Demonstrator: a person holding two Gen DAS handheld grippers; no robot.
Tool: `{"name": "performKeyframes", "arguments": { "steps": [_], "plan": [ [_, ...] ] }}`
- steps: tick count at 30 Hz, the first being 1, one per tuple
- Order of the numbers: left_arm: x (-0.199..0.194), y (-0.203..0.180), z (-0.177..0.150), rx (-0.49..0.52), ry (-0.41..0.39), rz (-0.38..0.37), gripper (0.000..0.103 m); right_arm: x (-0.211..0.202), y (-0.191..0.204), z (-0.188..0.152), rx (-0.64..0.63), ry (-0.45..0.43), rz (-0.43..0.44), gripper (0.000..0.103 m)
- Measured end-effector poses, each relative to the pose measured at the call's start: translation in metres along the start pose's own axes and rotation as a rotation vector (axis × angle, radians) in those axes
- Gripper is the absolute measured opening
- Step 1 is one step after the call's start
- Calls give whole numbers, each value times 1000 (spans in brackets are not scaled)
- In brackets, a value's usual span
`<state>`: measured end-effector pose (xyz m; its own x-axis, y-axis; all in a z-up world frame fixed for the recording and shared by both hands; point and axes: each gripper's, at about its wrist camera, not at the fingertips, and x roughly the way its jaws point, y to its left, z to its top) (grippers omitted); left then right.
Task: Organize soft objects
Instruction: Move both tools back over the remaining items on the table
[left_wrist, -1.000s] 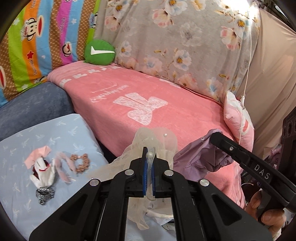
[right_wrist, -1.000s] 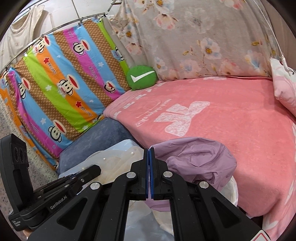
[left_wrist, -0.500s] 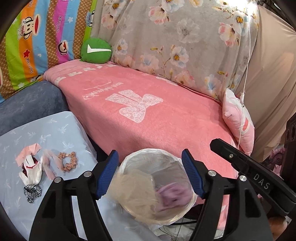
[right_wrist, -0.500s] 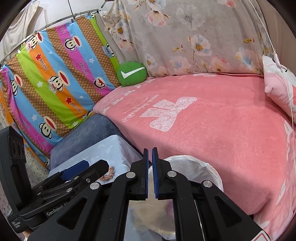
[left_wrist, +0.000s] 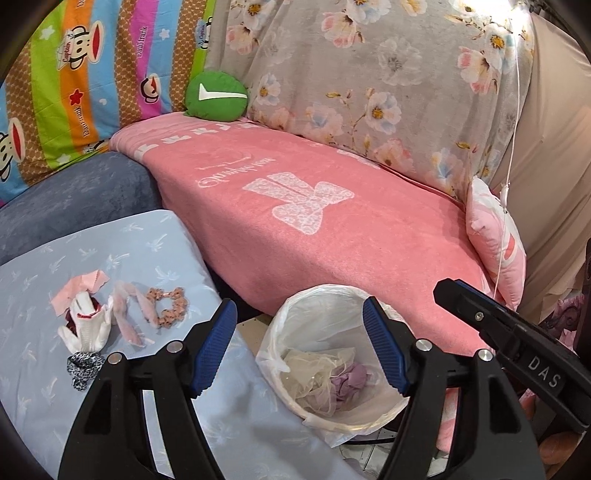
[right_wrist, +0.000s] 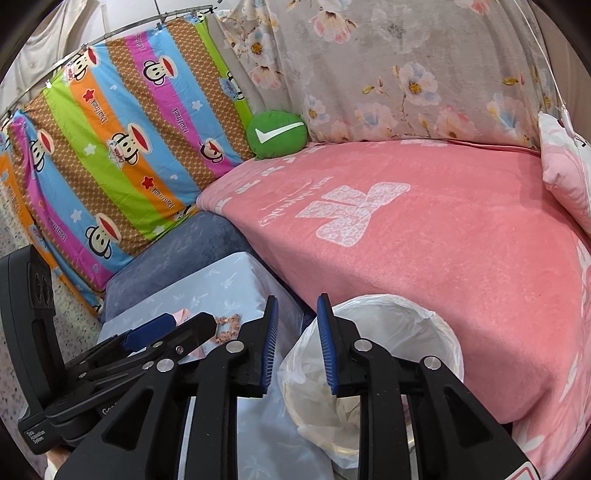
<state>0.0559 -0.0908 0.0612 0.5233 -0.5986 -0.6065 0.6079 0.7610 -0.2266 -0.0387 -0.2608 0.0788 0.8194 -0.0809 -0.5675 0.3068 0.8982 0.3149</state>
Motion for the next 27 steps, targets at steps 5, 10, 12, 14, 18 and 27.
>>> {"name": "performKeyframes", "arguments": {
  "steps": [5, 10, 12, 14, 18, 27],
  "plan": [
    [-5, 22, -9, -30, 3, 44, 68, 13, 18, -15, -13, 41, 30, 23],
    [-9, 47, -21, -55, 11, 97, 68, 28, 42, -32, -40, 85, 61, 23],
    [-11, 59, -27, -67, 17, 125, 68, 35, 52, -39, -48, 103, 75, 23],
    [-12, 72, -33, -84, 26, 144, 69, 43, 63, -45, -58, 121, 87, 23],
    [-13, 100, -44, -125, 45, 188, 72, 58, 85, -56, -76, 156, 111, 24],
    [-13, 159, -67, -208, 93, 272, 73, 94, 131, -80, -109, 227, 155, 28]
  ]
}}
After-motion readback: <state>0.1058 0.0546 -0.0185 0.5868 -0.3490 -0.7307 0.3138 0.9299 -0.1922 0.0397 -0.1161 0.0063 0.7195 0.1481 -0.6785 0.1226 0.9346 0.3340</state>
